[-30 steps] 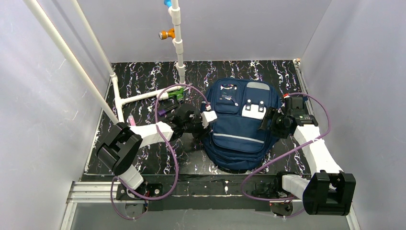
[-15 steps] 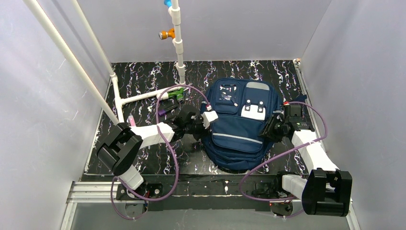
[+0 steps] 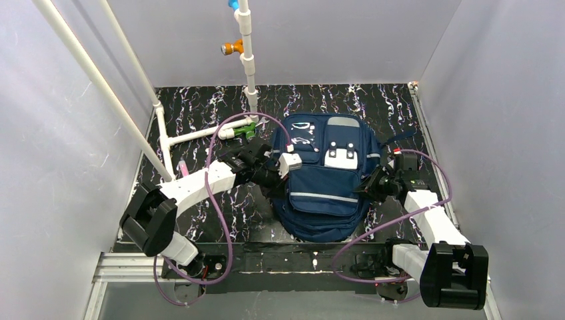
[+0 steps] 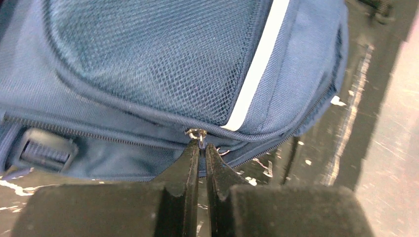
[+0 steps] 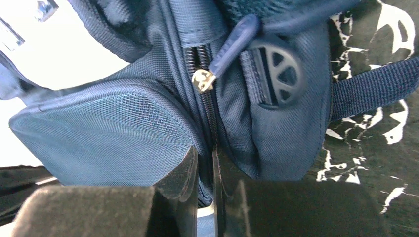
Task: Pack the student bag
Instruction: Adjust the student bag at the center of the board, then zip the student bag at the center of the board.
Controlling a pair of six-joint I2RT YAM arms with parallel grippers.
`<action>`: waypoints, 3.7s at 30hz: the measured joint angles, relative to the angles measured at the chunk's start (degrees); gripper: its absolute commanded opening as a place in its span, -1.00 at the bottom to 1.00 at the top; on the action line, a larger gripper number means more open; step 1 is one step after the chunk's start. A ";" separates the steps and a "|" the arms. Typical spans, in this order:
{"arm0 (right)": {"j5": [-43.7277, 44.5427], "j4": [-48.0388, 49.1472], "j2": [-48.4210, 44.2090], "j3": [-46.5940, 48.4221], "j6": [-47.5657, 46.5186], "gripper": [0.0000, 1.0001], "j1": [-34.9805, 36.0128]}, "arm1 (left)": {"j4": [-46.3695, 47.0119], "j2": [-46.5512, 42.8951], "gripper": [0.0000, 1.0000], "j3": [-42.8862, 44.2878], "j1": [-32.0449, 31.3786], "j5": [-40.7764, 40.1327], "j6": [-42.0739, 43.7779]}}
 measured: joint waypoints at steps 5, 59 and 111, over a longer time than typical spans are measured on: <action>-1.20 3.89 -1.97 -1.90 4.57 -0.64 0.07 | -6.99 1.53 -1.00 1.53 -0.85 6.69 0.37; 70.69 -14.10 12.17 22.43 37.31 -0.15 88.06 | 6.51 -1.25 -0.16 -6.32 0.17 -10.08 -65.77; 72.76 -1.49 29.55 23.98 29.62 -0.52 85.85 | 4.39 2.01 -1.00 -3.08 2.45 -8.76 -64.59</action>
